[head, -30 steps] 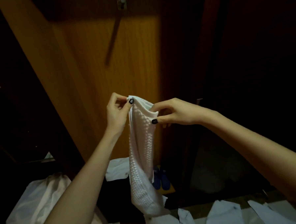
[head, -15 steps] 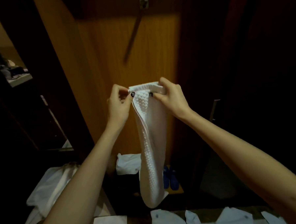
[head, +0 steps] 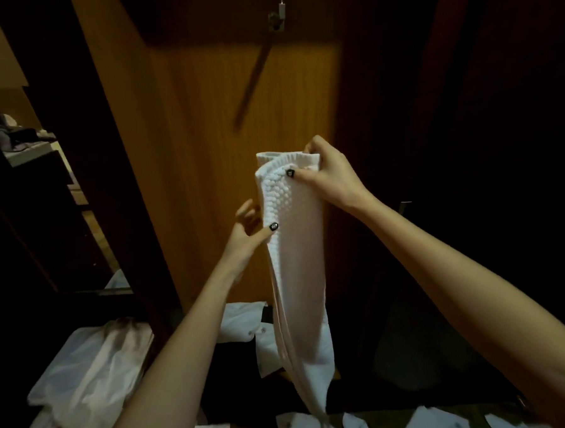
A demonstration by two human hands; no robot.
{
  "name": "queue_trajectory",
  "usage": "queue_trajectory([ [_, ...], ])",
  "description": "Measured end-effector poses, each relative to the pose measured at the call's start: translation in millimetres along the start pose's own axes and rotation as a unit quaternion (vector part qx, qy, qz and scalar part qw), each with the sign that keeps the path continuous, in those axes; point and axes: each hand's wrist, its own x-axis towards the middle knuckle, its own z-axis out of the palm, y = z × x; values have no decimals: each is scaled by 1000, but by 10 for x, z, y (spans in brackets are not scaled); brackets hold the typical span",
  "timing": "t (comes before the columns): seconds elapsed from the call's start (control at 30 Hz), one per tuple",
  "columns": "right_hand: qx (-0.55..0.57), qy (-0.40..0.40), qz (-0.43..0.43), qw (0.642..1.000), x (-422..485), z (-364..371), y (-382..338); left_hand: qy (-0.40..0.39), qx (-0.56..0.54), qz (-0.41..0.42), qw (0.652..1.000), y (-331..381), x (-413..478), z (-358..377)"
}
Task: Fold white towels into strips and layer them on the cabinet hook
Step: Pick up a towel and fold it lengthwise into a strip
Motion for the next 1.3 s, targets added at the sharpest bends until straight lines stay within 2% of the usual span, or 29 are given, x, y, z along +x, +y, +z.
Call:
queue_trajectory([
  [0.1, 71, -63, 19, 995, -49, -186, 21, -60, -85, -2, 995, 200, 124, -13],
  [0.2, 111, -104, 40, 987, -78, -313, 46, -118, -106, 2, 987, 356, 193, 80],
  [0.37, 148, -73, 92, 982, -89, -422, 162, -188, -140, 7, 972, 389, 135, 177],
  [0.5, 261, 23, 167, 951, -215, -320, 293, -101, -112, 83, 985, 511, 58, 382],
  [0.6, 269, 2, 192, 944, -520, -142, 401, -50, -140, 85, 985, 651, 90, 418],
  [0.67, 268, -20, 189, 944, -689, -15, 454, -41, -133, 75, 987, 712, 137, 385],
  [0.8, 271, 44, 144, 951, -657, 96, 434, -7, -82, 66, 994, 699, 259, 370],
  [0.9, 258, 80, 127, 954, -526, 158, 380, 69, 19, 129, 989, 526, 222, 369],
  [0.97, 261, 101, 121, 952, -427, 178, 371, 92, 50, 168, 980, 163, 46, 365],
  [1.13, 244, 143, 103, 954, -185, 120, 354, 89, 108, 117, 983, -740, -358, 439],
  [1.3, 207, 154, 29, 966, -70, 43, 301, 116, 42, 33, 992, -699, -229, 516],
])
